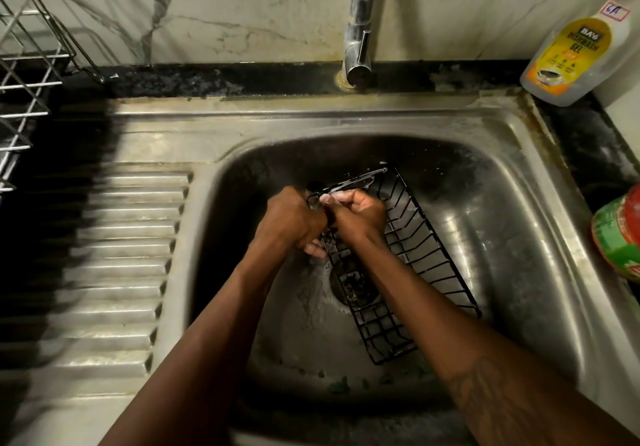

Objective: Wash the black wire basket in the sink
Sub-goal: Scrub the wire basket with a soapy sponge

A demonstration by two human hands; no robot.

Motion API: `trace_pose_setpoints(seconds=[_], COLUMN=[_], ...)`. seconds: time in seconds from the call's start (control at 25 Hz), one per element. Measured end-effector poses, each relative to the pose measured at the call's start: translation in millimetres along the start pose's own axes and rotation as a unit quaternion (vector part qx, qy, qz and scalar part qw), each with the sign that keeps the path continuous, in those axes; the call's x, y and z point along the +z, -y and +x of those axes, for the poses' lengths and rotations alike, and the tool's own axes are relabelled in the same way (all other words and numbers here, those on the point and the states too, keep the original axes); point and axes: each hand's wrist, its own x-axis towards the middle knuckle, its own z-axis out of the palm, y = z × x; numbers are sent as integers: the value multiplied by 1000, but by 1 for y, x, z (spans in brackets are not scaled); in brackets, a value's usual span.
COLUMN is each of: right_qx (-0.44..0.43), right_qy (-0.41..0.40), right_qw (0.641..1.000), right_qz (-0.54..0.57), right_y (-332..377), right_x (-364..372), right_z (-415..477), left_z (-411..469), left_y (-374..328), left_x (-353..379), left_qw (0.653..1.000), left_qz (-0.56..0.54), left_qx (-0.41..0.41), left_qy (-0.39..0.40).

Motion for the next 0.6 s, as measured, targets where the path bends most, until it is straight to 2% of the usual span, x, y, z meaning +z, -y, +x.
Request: trace_pose_setpoints(seconds=[0.08,0.12,0.2,0.28,0.32,0.44,0.6], right_qx=[26,28,19,-37,-91,-220,-284], right_qy=[13,20,24,45,65,84,56], right_qw=[998,999,998,986,970,881,792], right_qz=[57,41,-61,-157,-216,-411,-537], right_y=[1,0,-9,-15,-16,-13,-8], right_x=[-3,-4,-6,-12,-15,-23,-31], right_z=[3,5,8,6,7,7,10], left_z=[-3,-4,-5,-6,-4,-7,-12], left_y=[-1,-2,-2,-1,0,-3,-8], left_x=[-1,-2,-3,-1,0,2,2], left_qw=[1000,1000,1000,1000,1000,999,1000], left_qz=[-11,-17,-17,-21,-21,-34,-24], left_qx=[5,2,-3,2,4,3,-12], left_qy=[9,12,16,19,16,15,-5])
